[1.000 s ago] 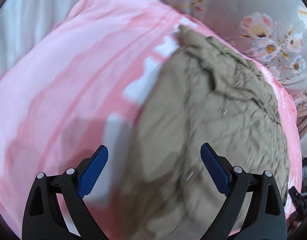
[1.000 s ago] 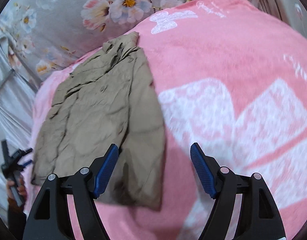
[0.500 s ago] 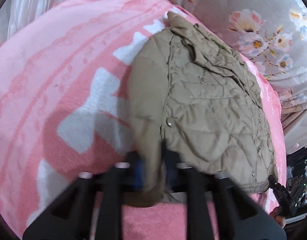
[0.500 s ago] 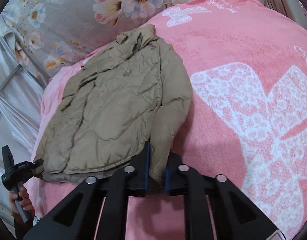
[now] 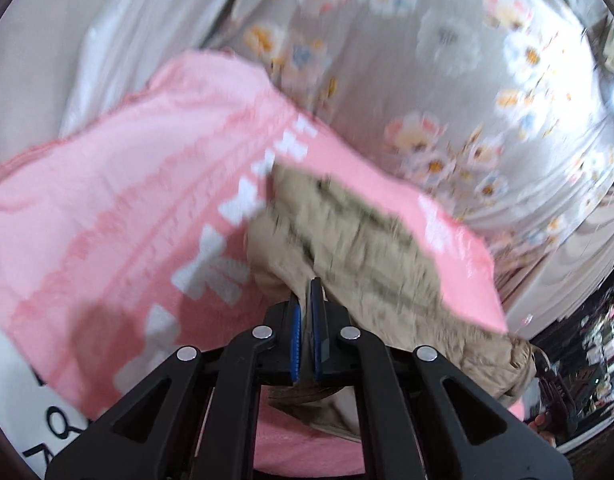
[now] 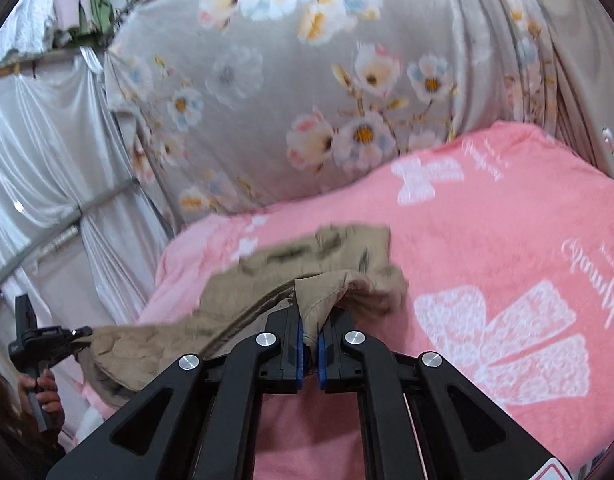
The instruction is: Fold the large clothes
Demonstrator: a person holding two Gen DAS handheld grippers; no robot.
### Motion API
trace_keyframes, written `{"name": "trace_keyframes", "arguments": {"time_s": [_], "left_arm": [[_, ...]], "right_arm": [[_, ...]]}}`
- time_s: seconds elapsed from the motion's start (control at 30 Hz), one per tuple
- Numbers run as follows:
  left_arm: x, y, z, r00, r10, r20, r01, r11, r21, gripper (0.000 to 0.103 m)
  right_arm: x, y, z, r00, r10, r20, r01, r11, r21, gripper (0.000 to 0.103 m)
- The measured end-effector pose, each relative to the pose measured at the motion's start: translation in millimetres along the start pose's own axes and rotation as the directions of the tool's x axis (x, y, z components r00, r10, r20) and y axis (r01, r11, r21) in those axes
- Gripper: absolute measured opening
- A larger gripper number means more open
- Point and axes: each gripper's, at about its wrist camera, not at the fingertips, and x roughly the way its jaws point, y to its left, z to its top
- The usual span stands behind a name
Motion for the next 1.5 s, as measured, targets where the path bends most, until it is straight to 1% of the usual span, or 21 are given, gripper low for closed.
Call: {"name": "trace_keyframes", "arguments": {"time_s": [0.03, 0.07, 0.13, 0.17, 0.23, 0.27, 0.3, 0.37, 0.4, 0.43, 0.5, 0.57, 0.6, 0.63, 0.77, 0.87, 0.97, 1.13, 1.3, 1.4, 1.5], "left_arm": [[-16, -3, 7, 0.999, -0.016, 0.045, 0.016, 1.000, 0.000, 0.003], [-24, -7, 13, 0.997, -0.012, 0.071, 0.011, 1.000, 0.015, 0.004], [-32, -19, 24, 0.993, 0.000, 0.115, -0.007, 0.998, 0.057, 0.004], [-30, -26, 32, 0.991, 0.007, 0.133, -0.018, 0.996, 0.082, 0.004], [-14, -32, 47, 0.991, 0.021, 0.135, -0.036, 0.994, 0.107, 0.004], [8, -37, 60, 0.991, 0.039, 0.125, -0.054, 0.991, 0.121, 0.004], [19, -38, 65, 0.991, 0.055, 0.120, -0.071, 0.989, 0.131, 0.004], [67, -42, 84, 0.986, 0.136, 0.095, -0.149, 0.977, 0.149, 0.004], [92, -43, 92, 0.982, 0.172, 0.082, -0.184, 0.970, 0.161, 0.005], [107, -43, 96, 0.978, 0.196, 0.077, -0.206, 0.964, 0.165, 0.005], [151, -40, 107, 0.969, 0.242, 0.061, -0.249, 0.952, 0.180, 0.005], [190, -39, 112, 0.954, 0.298, 0.042, -0.300, 0.932, 0.204, 0.005], [210, -37, 113, 0.945, 0.326, 0.031, -0.325, 0.921, 0.214, 0.005], [223, -35, 113, 0.938, 0.345, 0.021, -0.341, 0.913, 0.223, 0.005], [280, -25, 109, 0.904, 0.427, -0.023, -0.407, 0.875, 0.264, 0.005], [306, -18, 101, 0.882, 0.471, -0.039, -0.442, 0.851, 0.284, 0.005], [325, -13, 94, 0.867, 0.496, -0.050, -0.461, 0.835, 0.301, 0.006], [349, -1, 82, 0.856, 0.511, -0.078, -0.467, 0.829, 0.306, 0.007], [364, 4, 72, 0.849, 0.523, -0.073, -0.477, 0.819, 0.318, 0.008], [370, 6, 69, 0.850, 0.522, -0.073, -0.476, 0.819, 0.319, 0.009], [376, 8, 66, 0.851, 0.521, -0.068, -0.476, 0.819, 0.320, 0.011]], "right_arm": [[-6, 0, 6, 1.000, 0.005, 0.025, -0.005, 1.000, 0.008, 0.005], [-12, 1, 16, 0.998, 0.011, 0.064, -0.012, 1.000, 0.011, 0.005], [-15, 4, 28, 0.994, 0.014, 0.107, -0.015, 1.000, 0.004, 0.005], [-8, 5, 36, 0.993, 0.014, 0.119, -0.014, 1.000, -0.003, 0.005], [14, 3, 49, 0.992, 0.013, 0.123, -0.011, 1.000, -0.012, 0.005], [38, -2, 57, 0.993, 0.000, 0.117, 0.001, 1.000, -0.011, 0.005], [57, -6, 62, 0.994, -0.012, 0.106, 0.012, 1.000, -0.005, 0.005], [103, -20, 70, 0.996, -0.051, 0.074, 0.050, 0.998, 0.023, 0.005], [120, -26, 71, 0.996, -0.064, 0.061, 0.062, 0.997, 0.035, 0.005], [147, -34, 75, 0.996, -0.086, 0.039, 0.084, 0.995, 0.051, 0.005], [184, -45, 77, 0.992, -0.122, 0.007, 0.122, 0.991, 0.051, 0.005], [221, -53, 76, 0.986, -0.165, -0.035, 0.166, 0.985, 0.035, 0.005], [233, -55, 74, 0.982, -0.180, -0.052, 0.182, 0.983, 0.031, 0.005], [252, -61, 71, 0.977, -0.199, -0.076, 0.202, 0.979, 0.034, 0.005], [295, -78, 60, 0.960, -0.237, -0.149, 0.245, 0.969, 0.040, 0.005], [317, -84, 49, 0.943, -0.274, -0.186, 0.282, 0.959, 0.016, 0.005], [333, -92, 38, 0.932, -0.288, -0.219, 0.299, 0.954, 0.017, 0.005], [350, -99, 22, 0.918, -0.305, -0.255, 0.316, 0.949, 0.005, 0.005], [365, -101, 8, 0.901, -0.327, -0.284, 0.334, 0.942, -0.023, 0.005], [371, -103, 2, 0.894, -0.332, -0.301, 0.341, 0.940, -0.024, 0.004], [374, -107, -1, 0.892, -0.325, -0.315, 0.338, 0.941, -0.014, 0.004]]}}
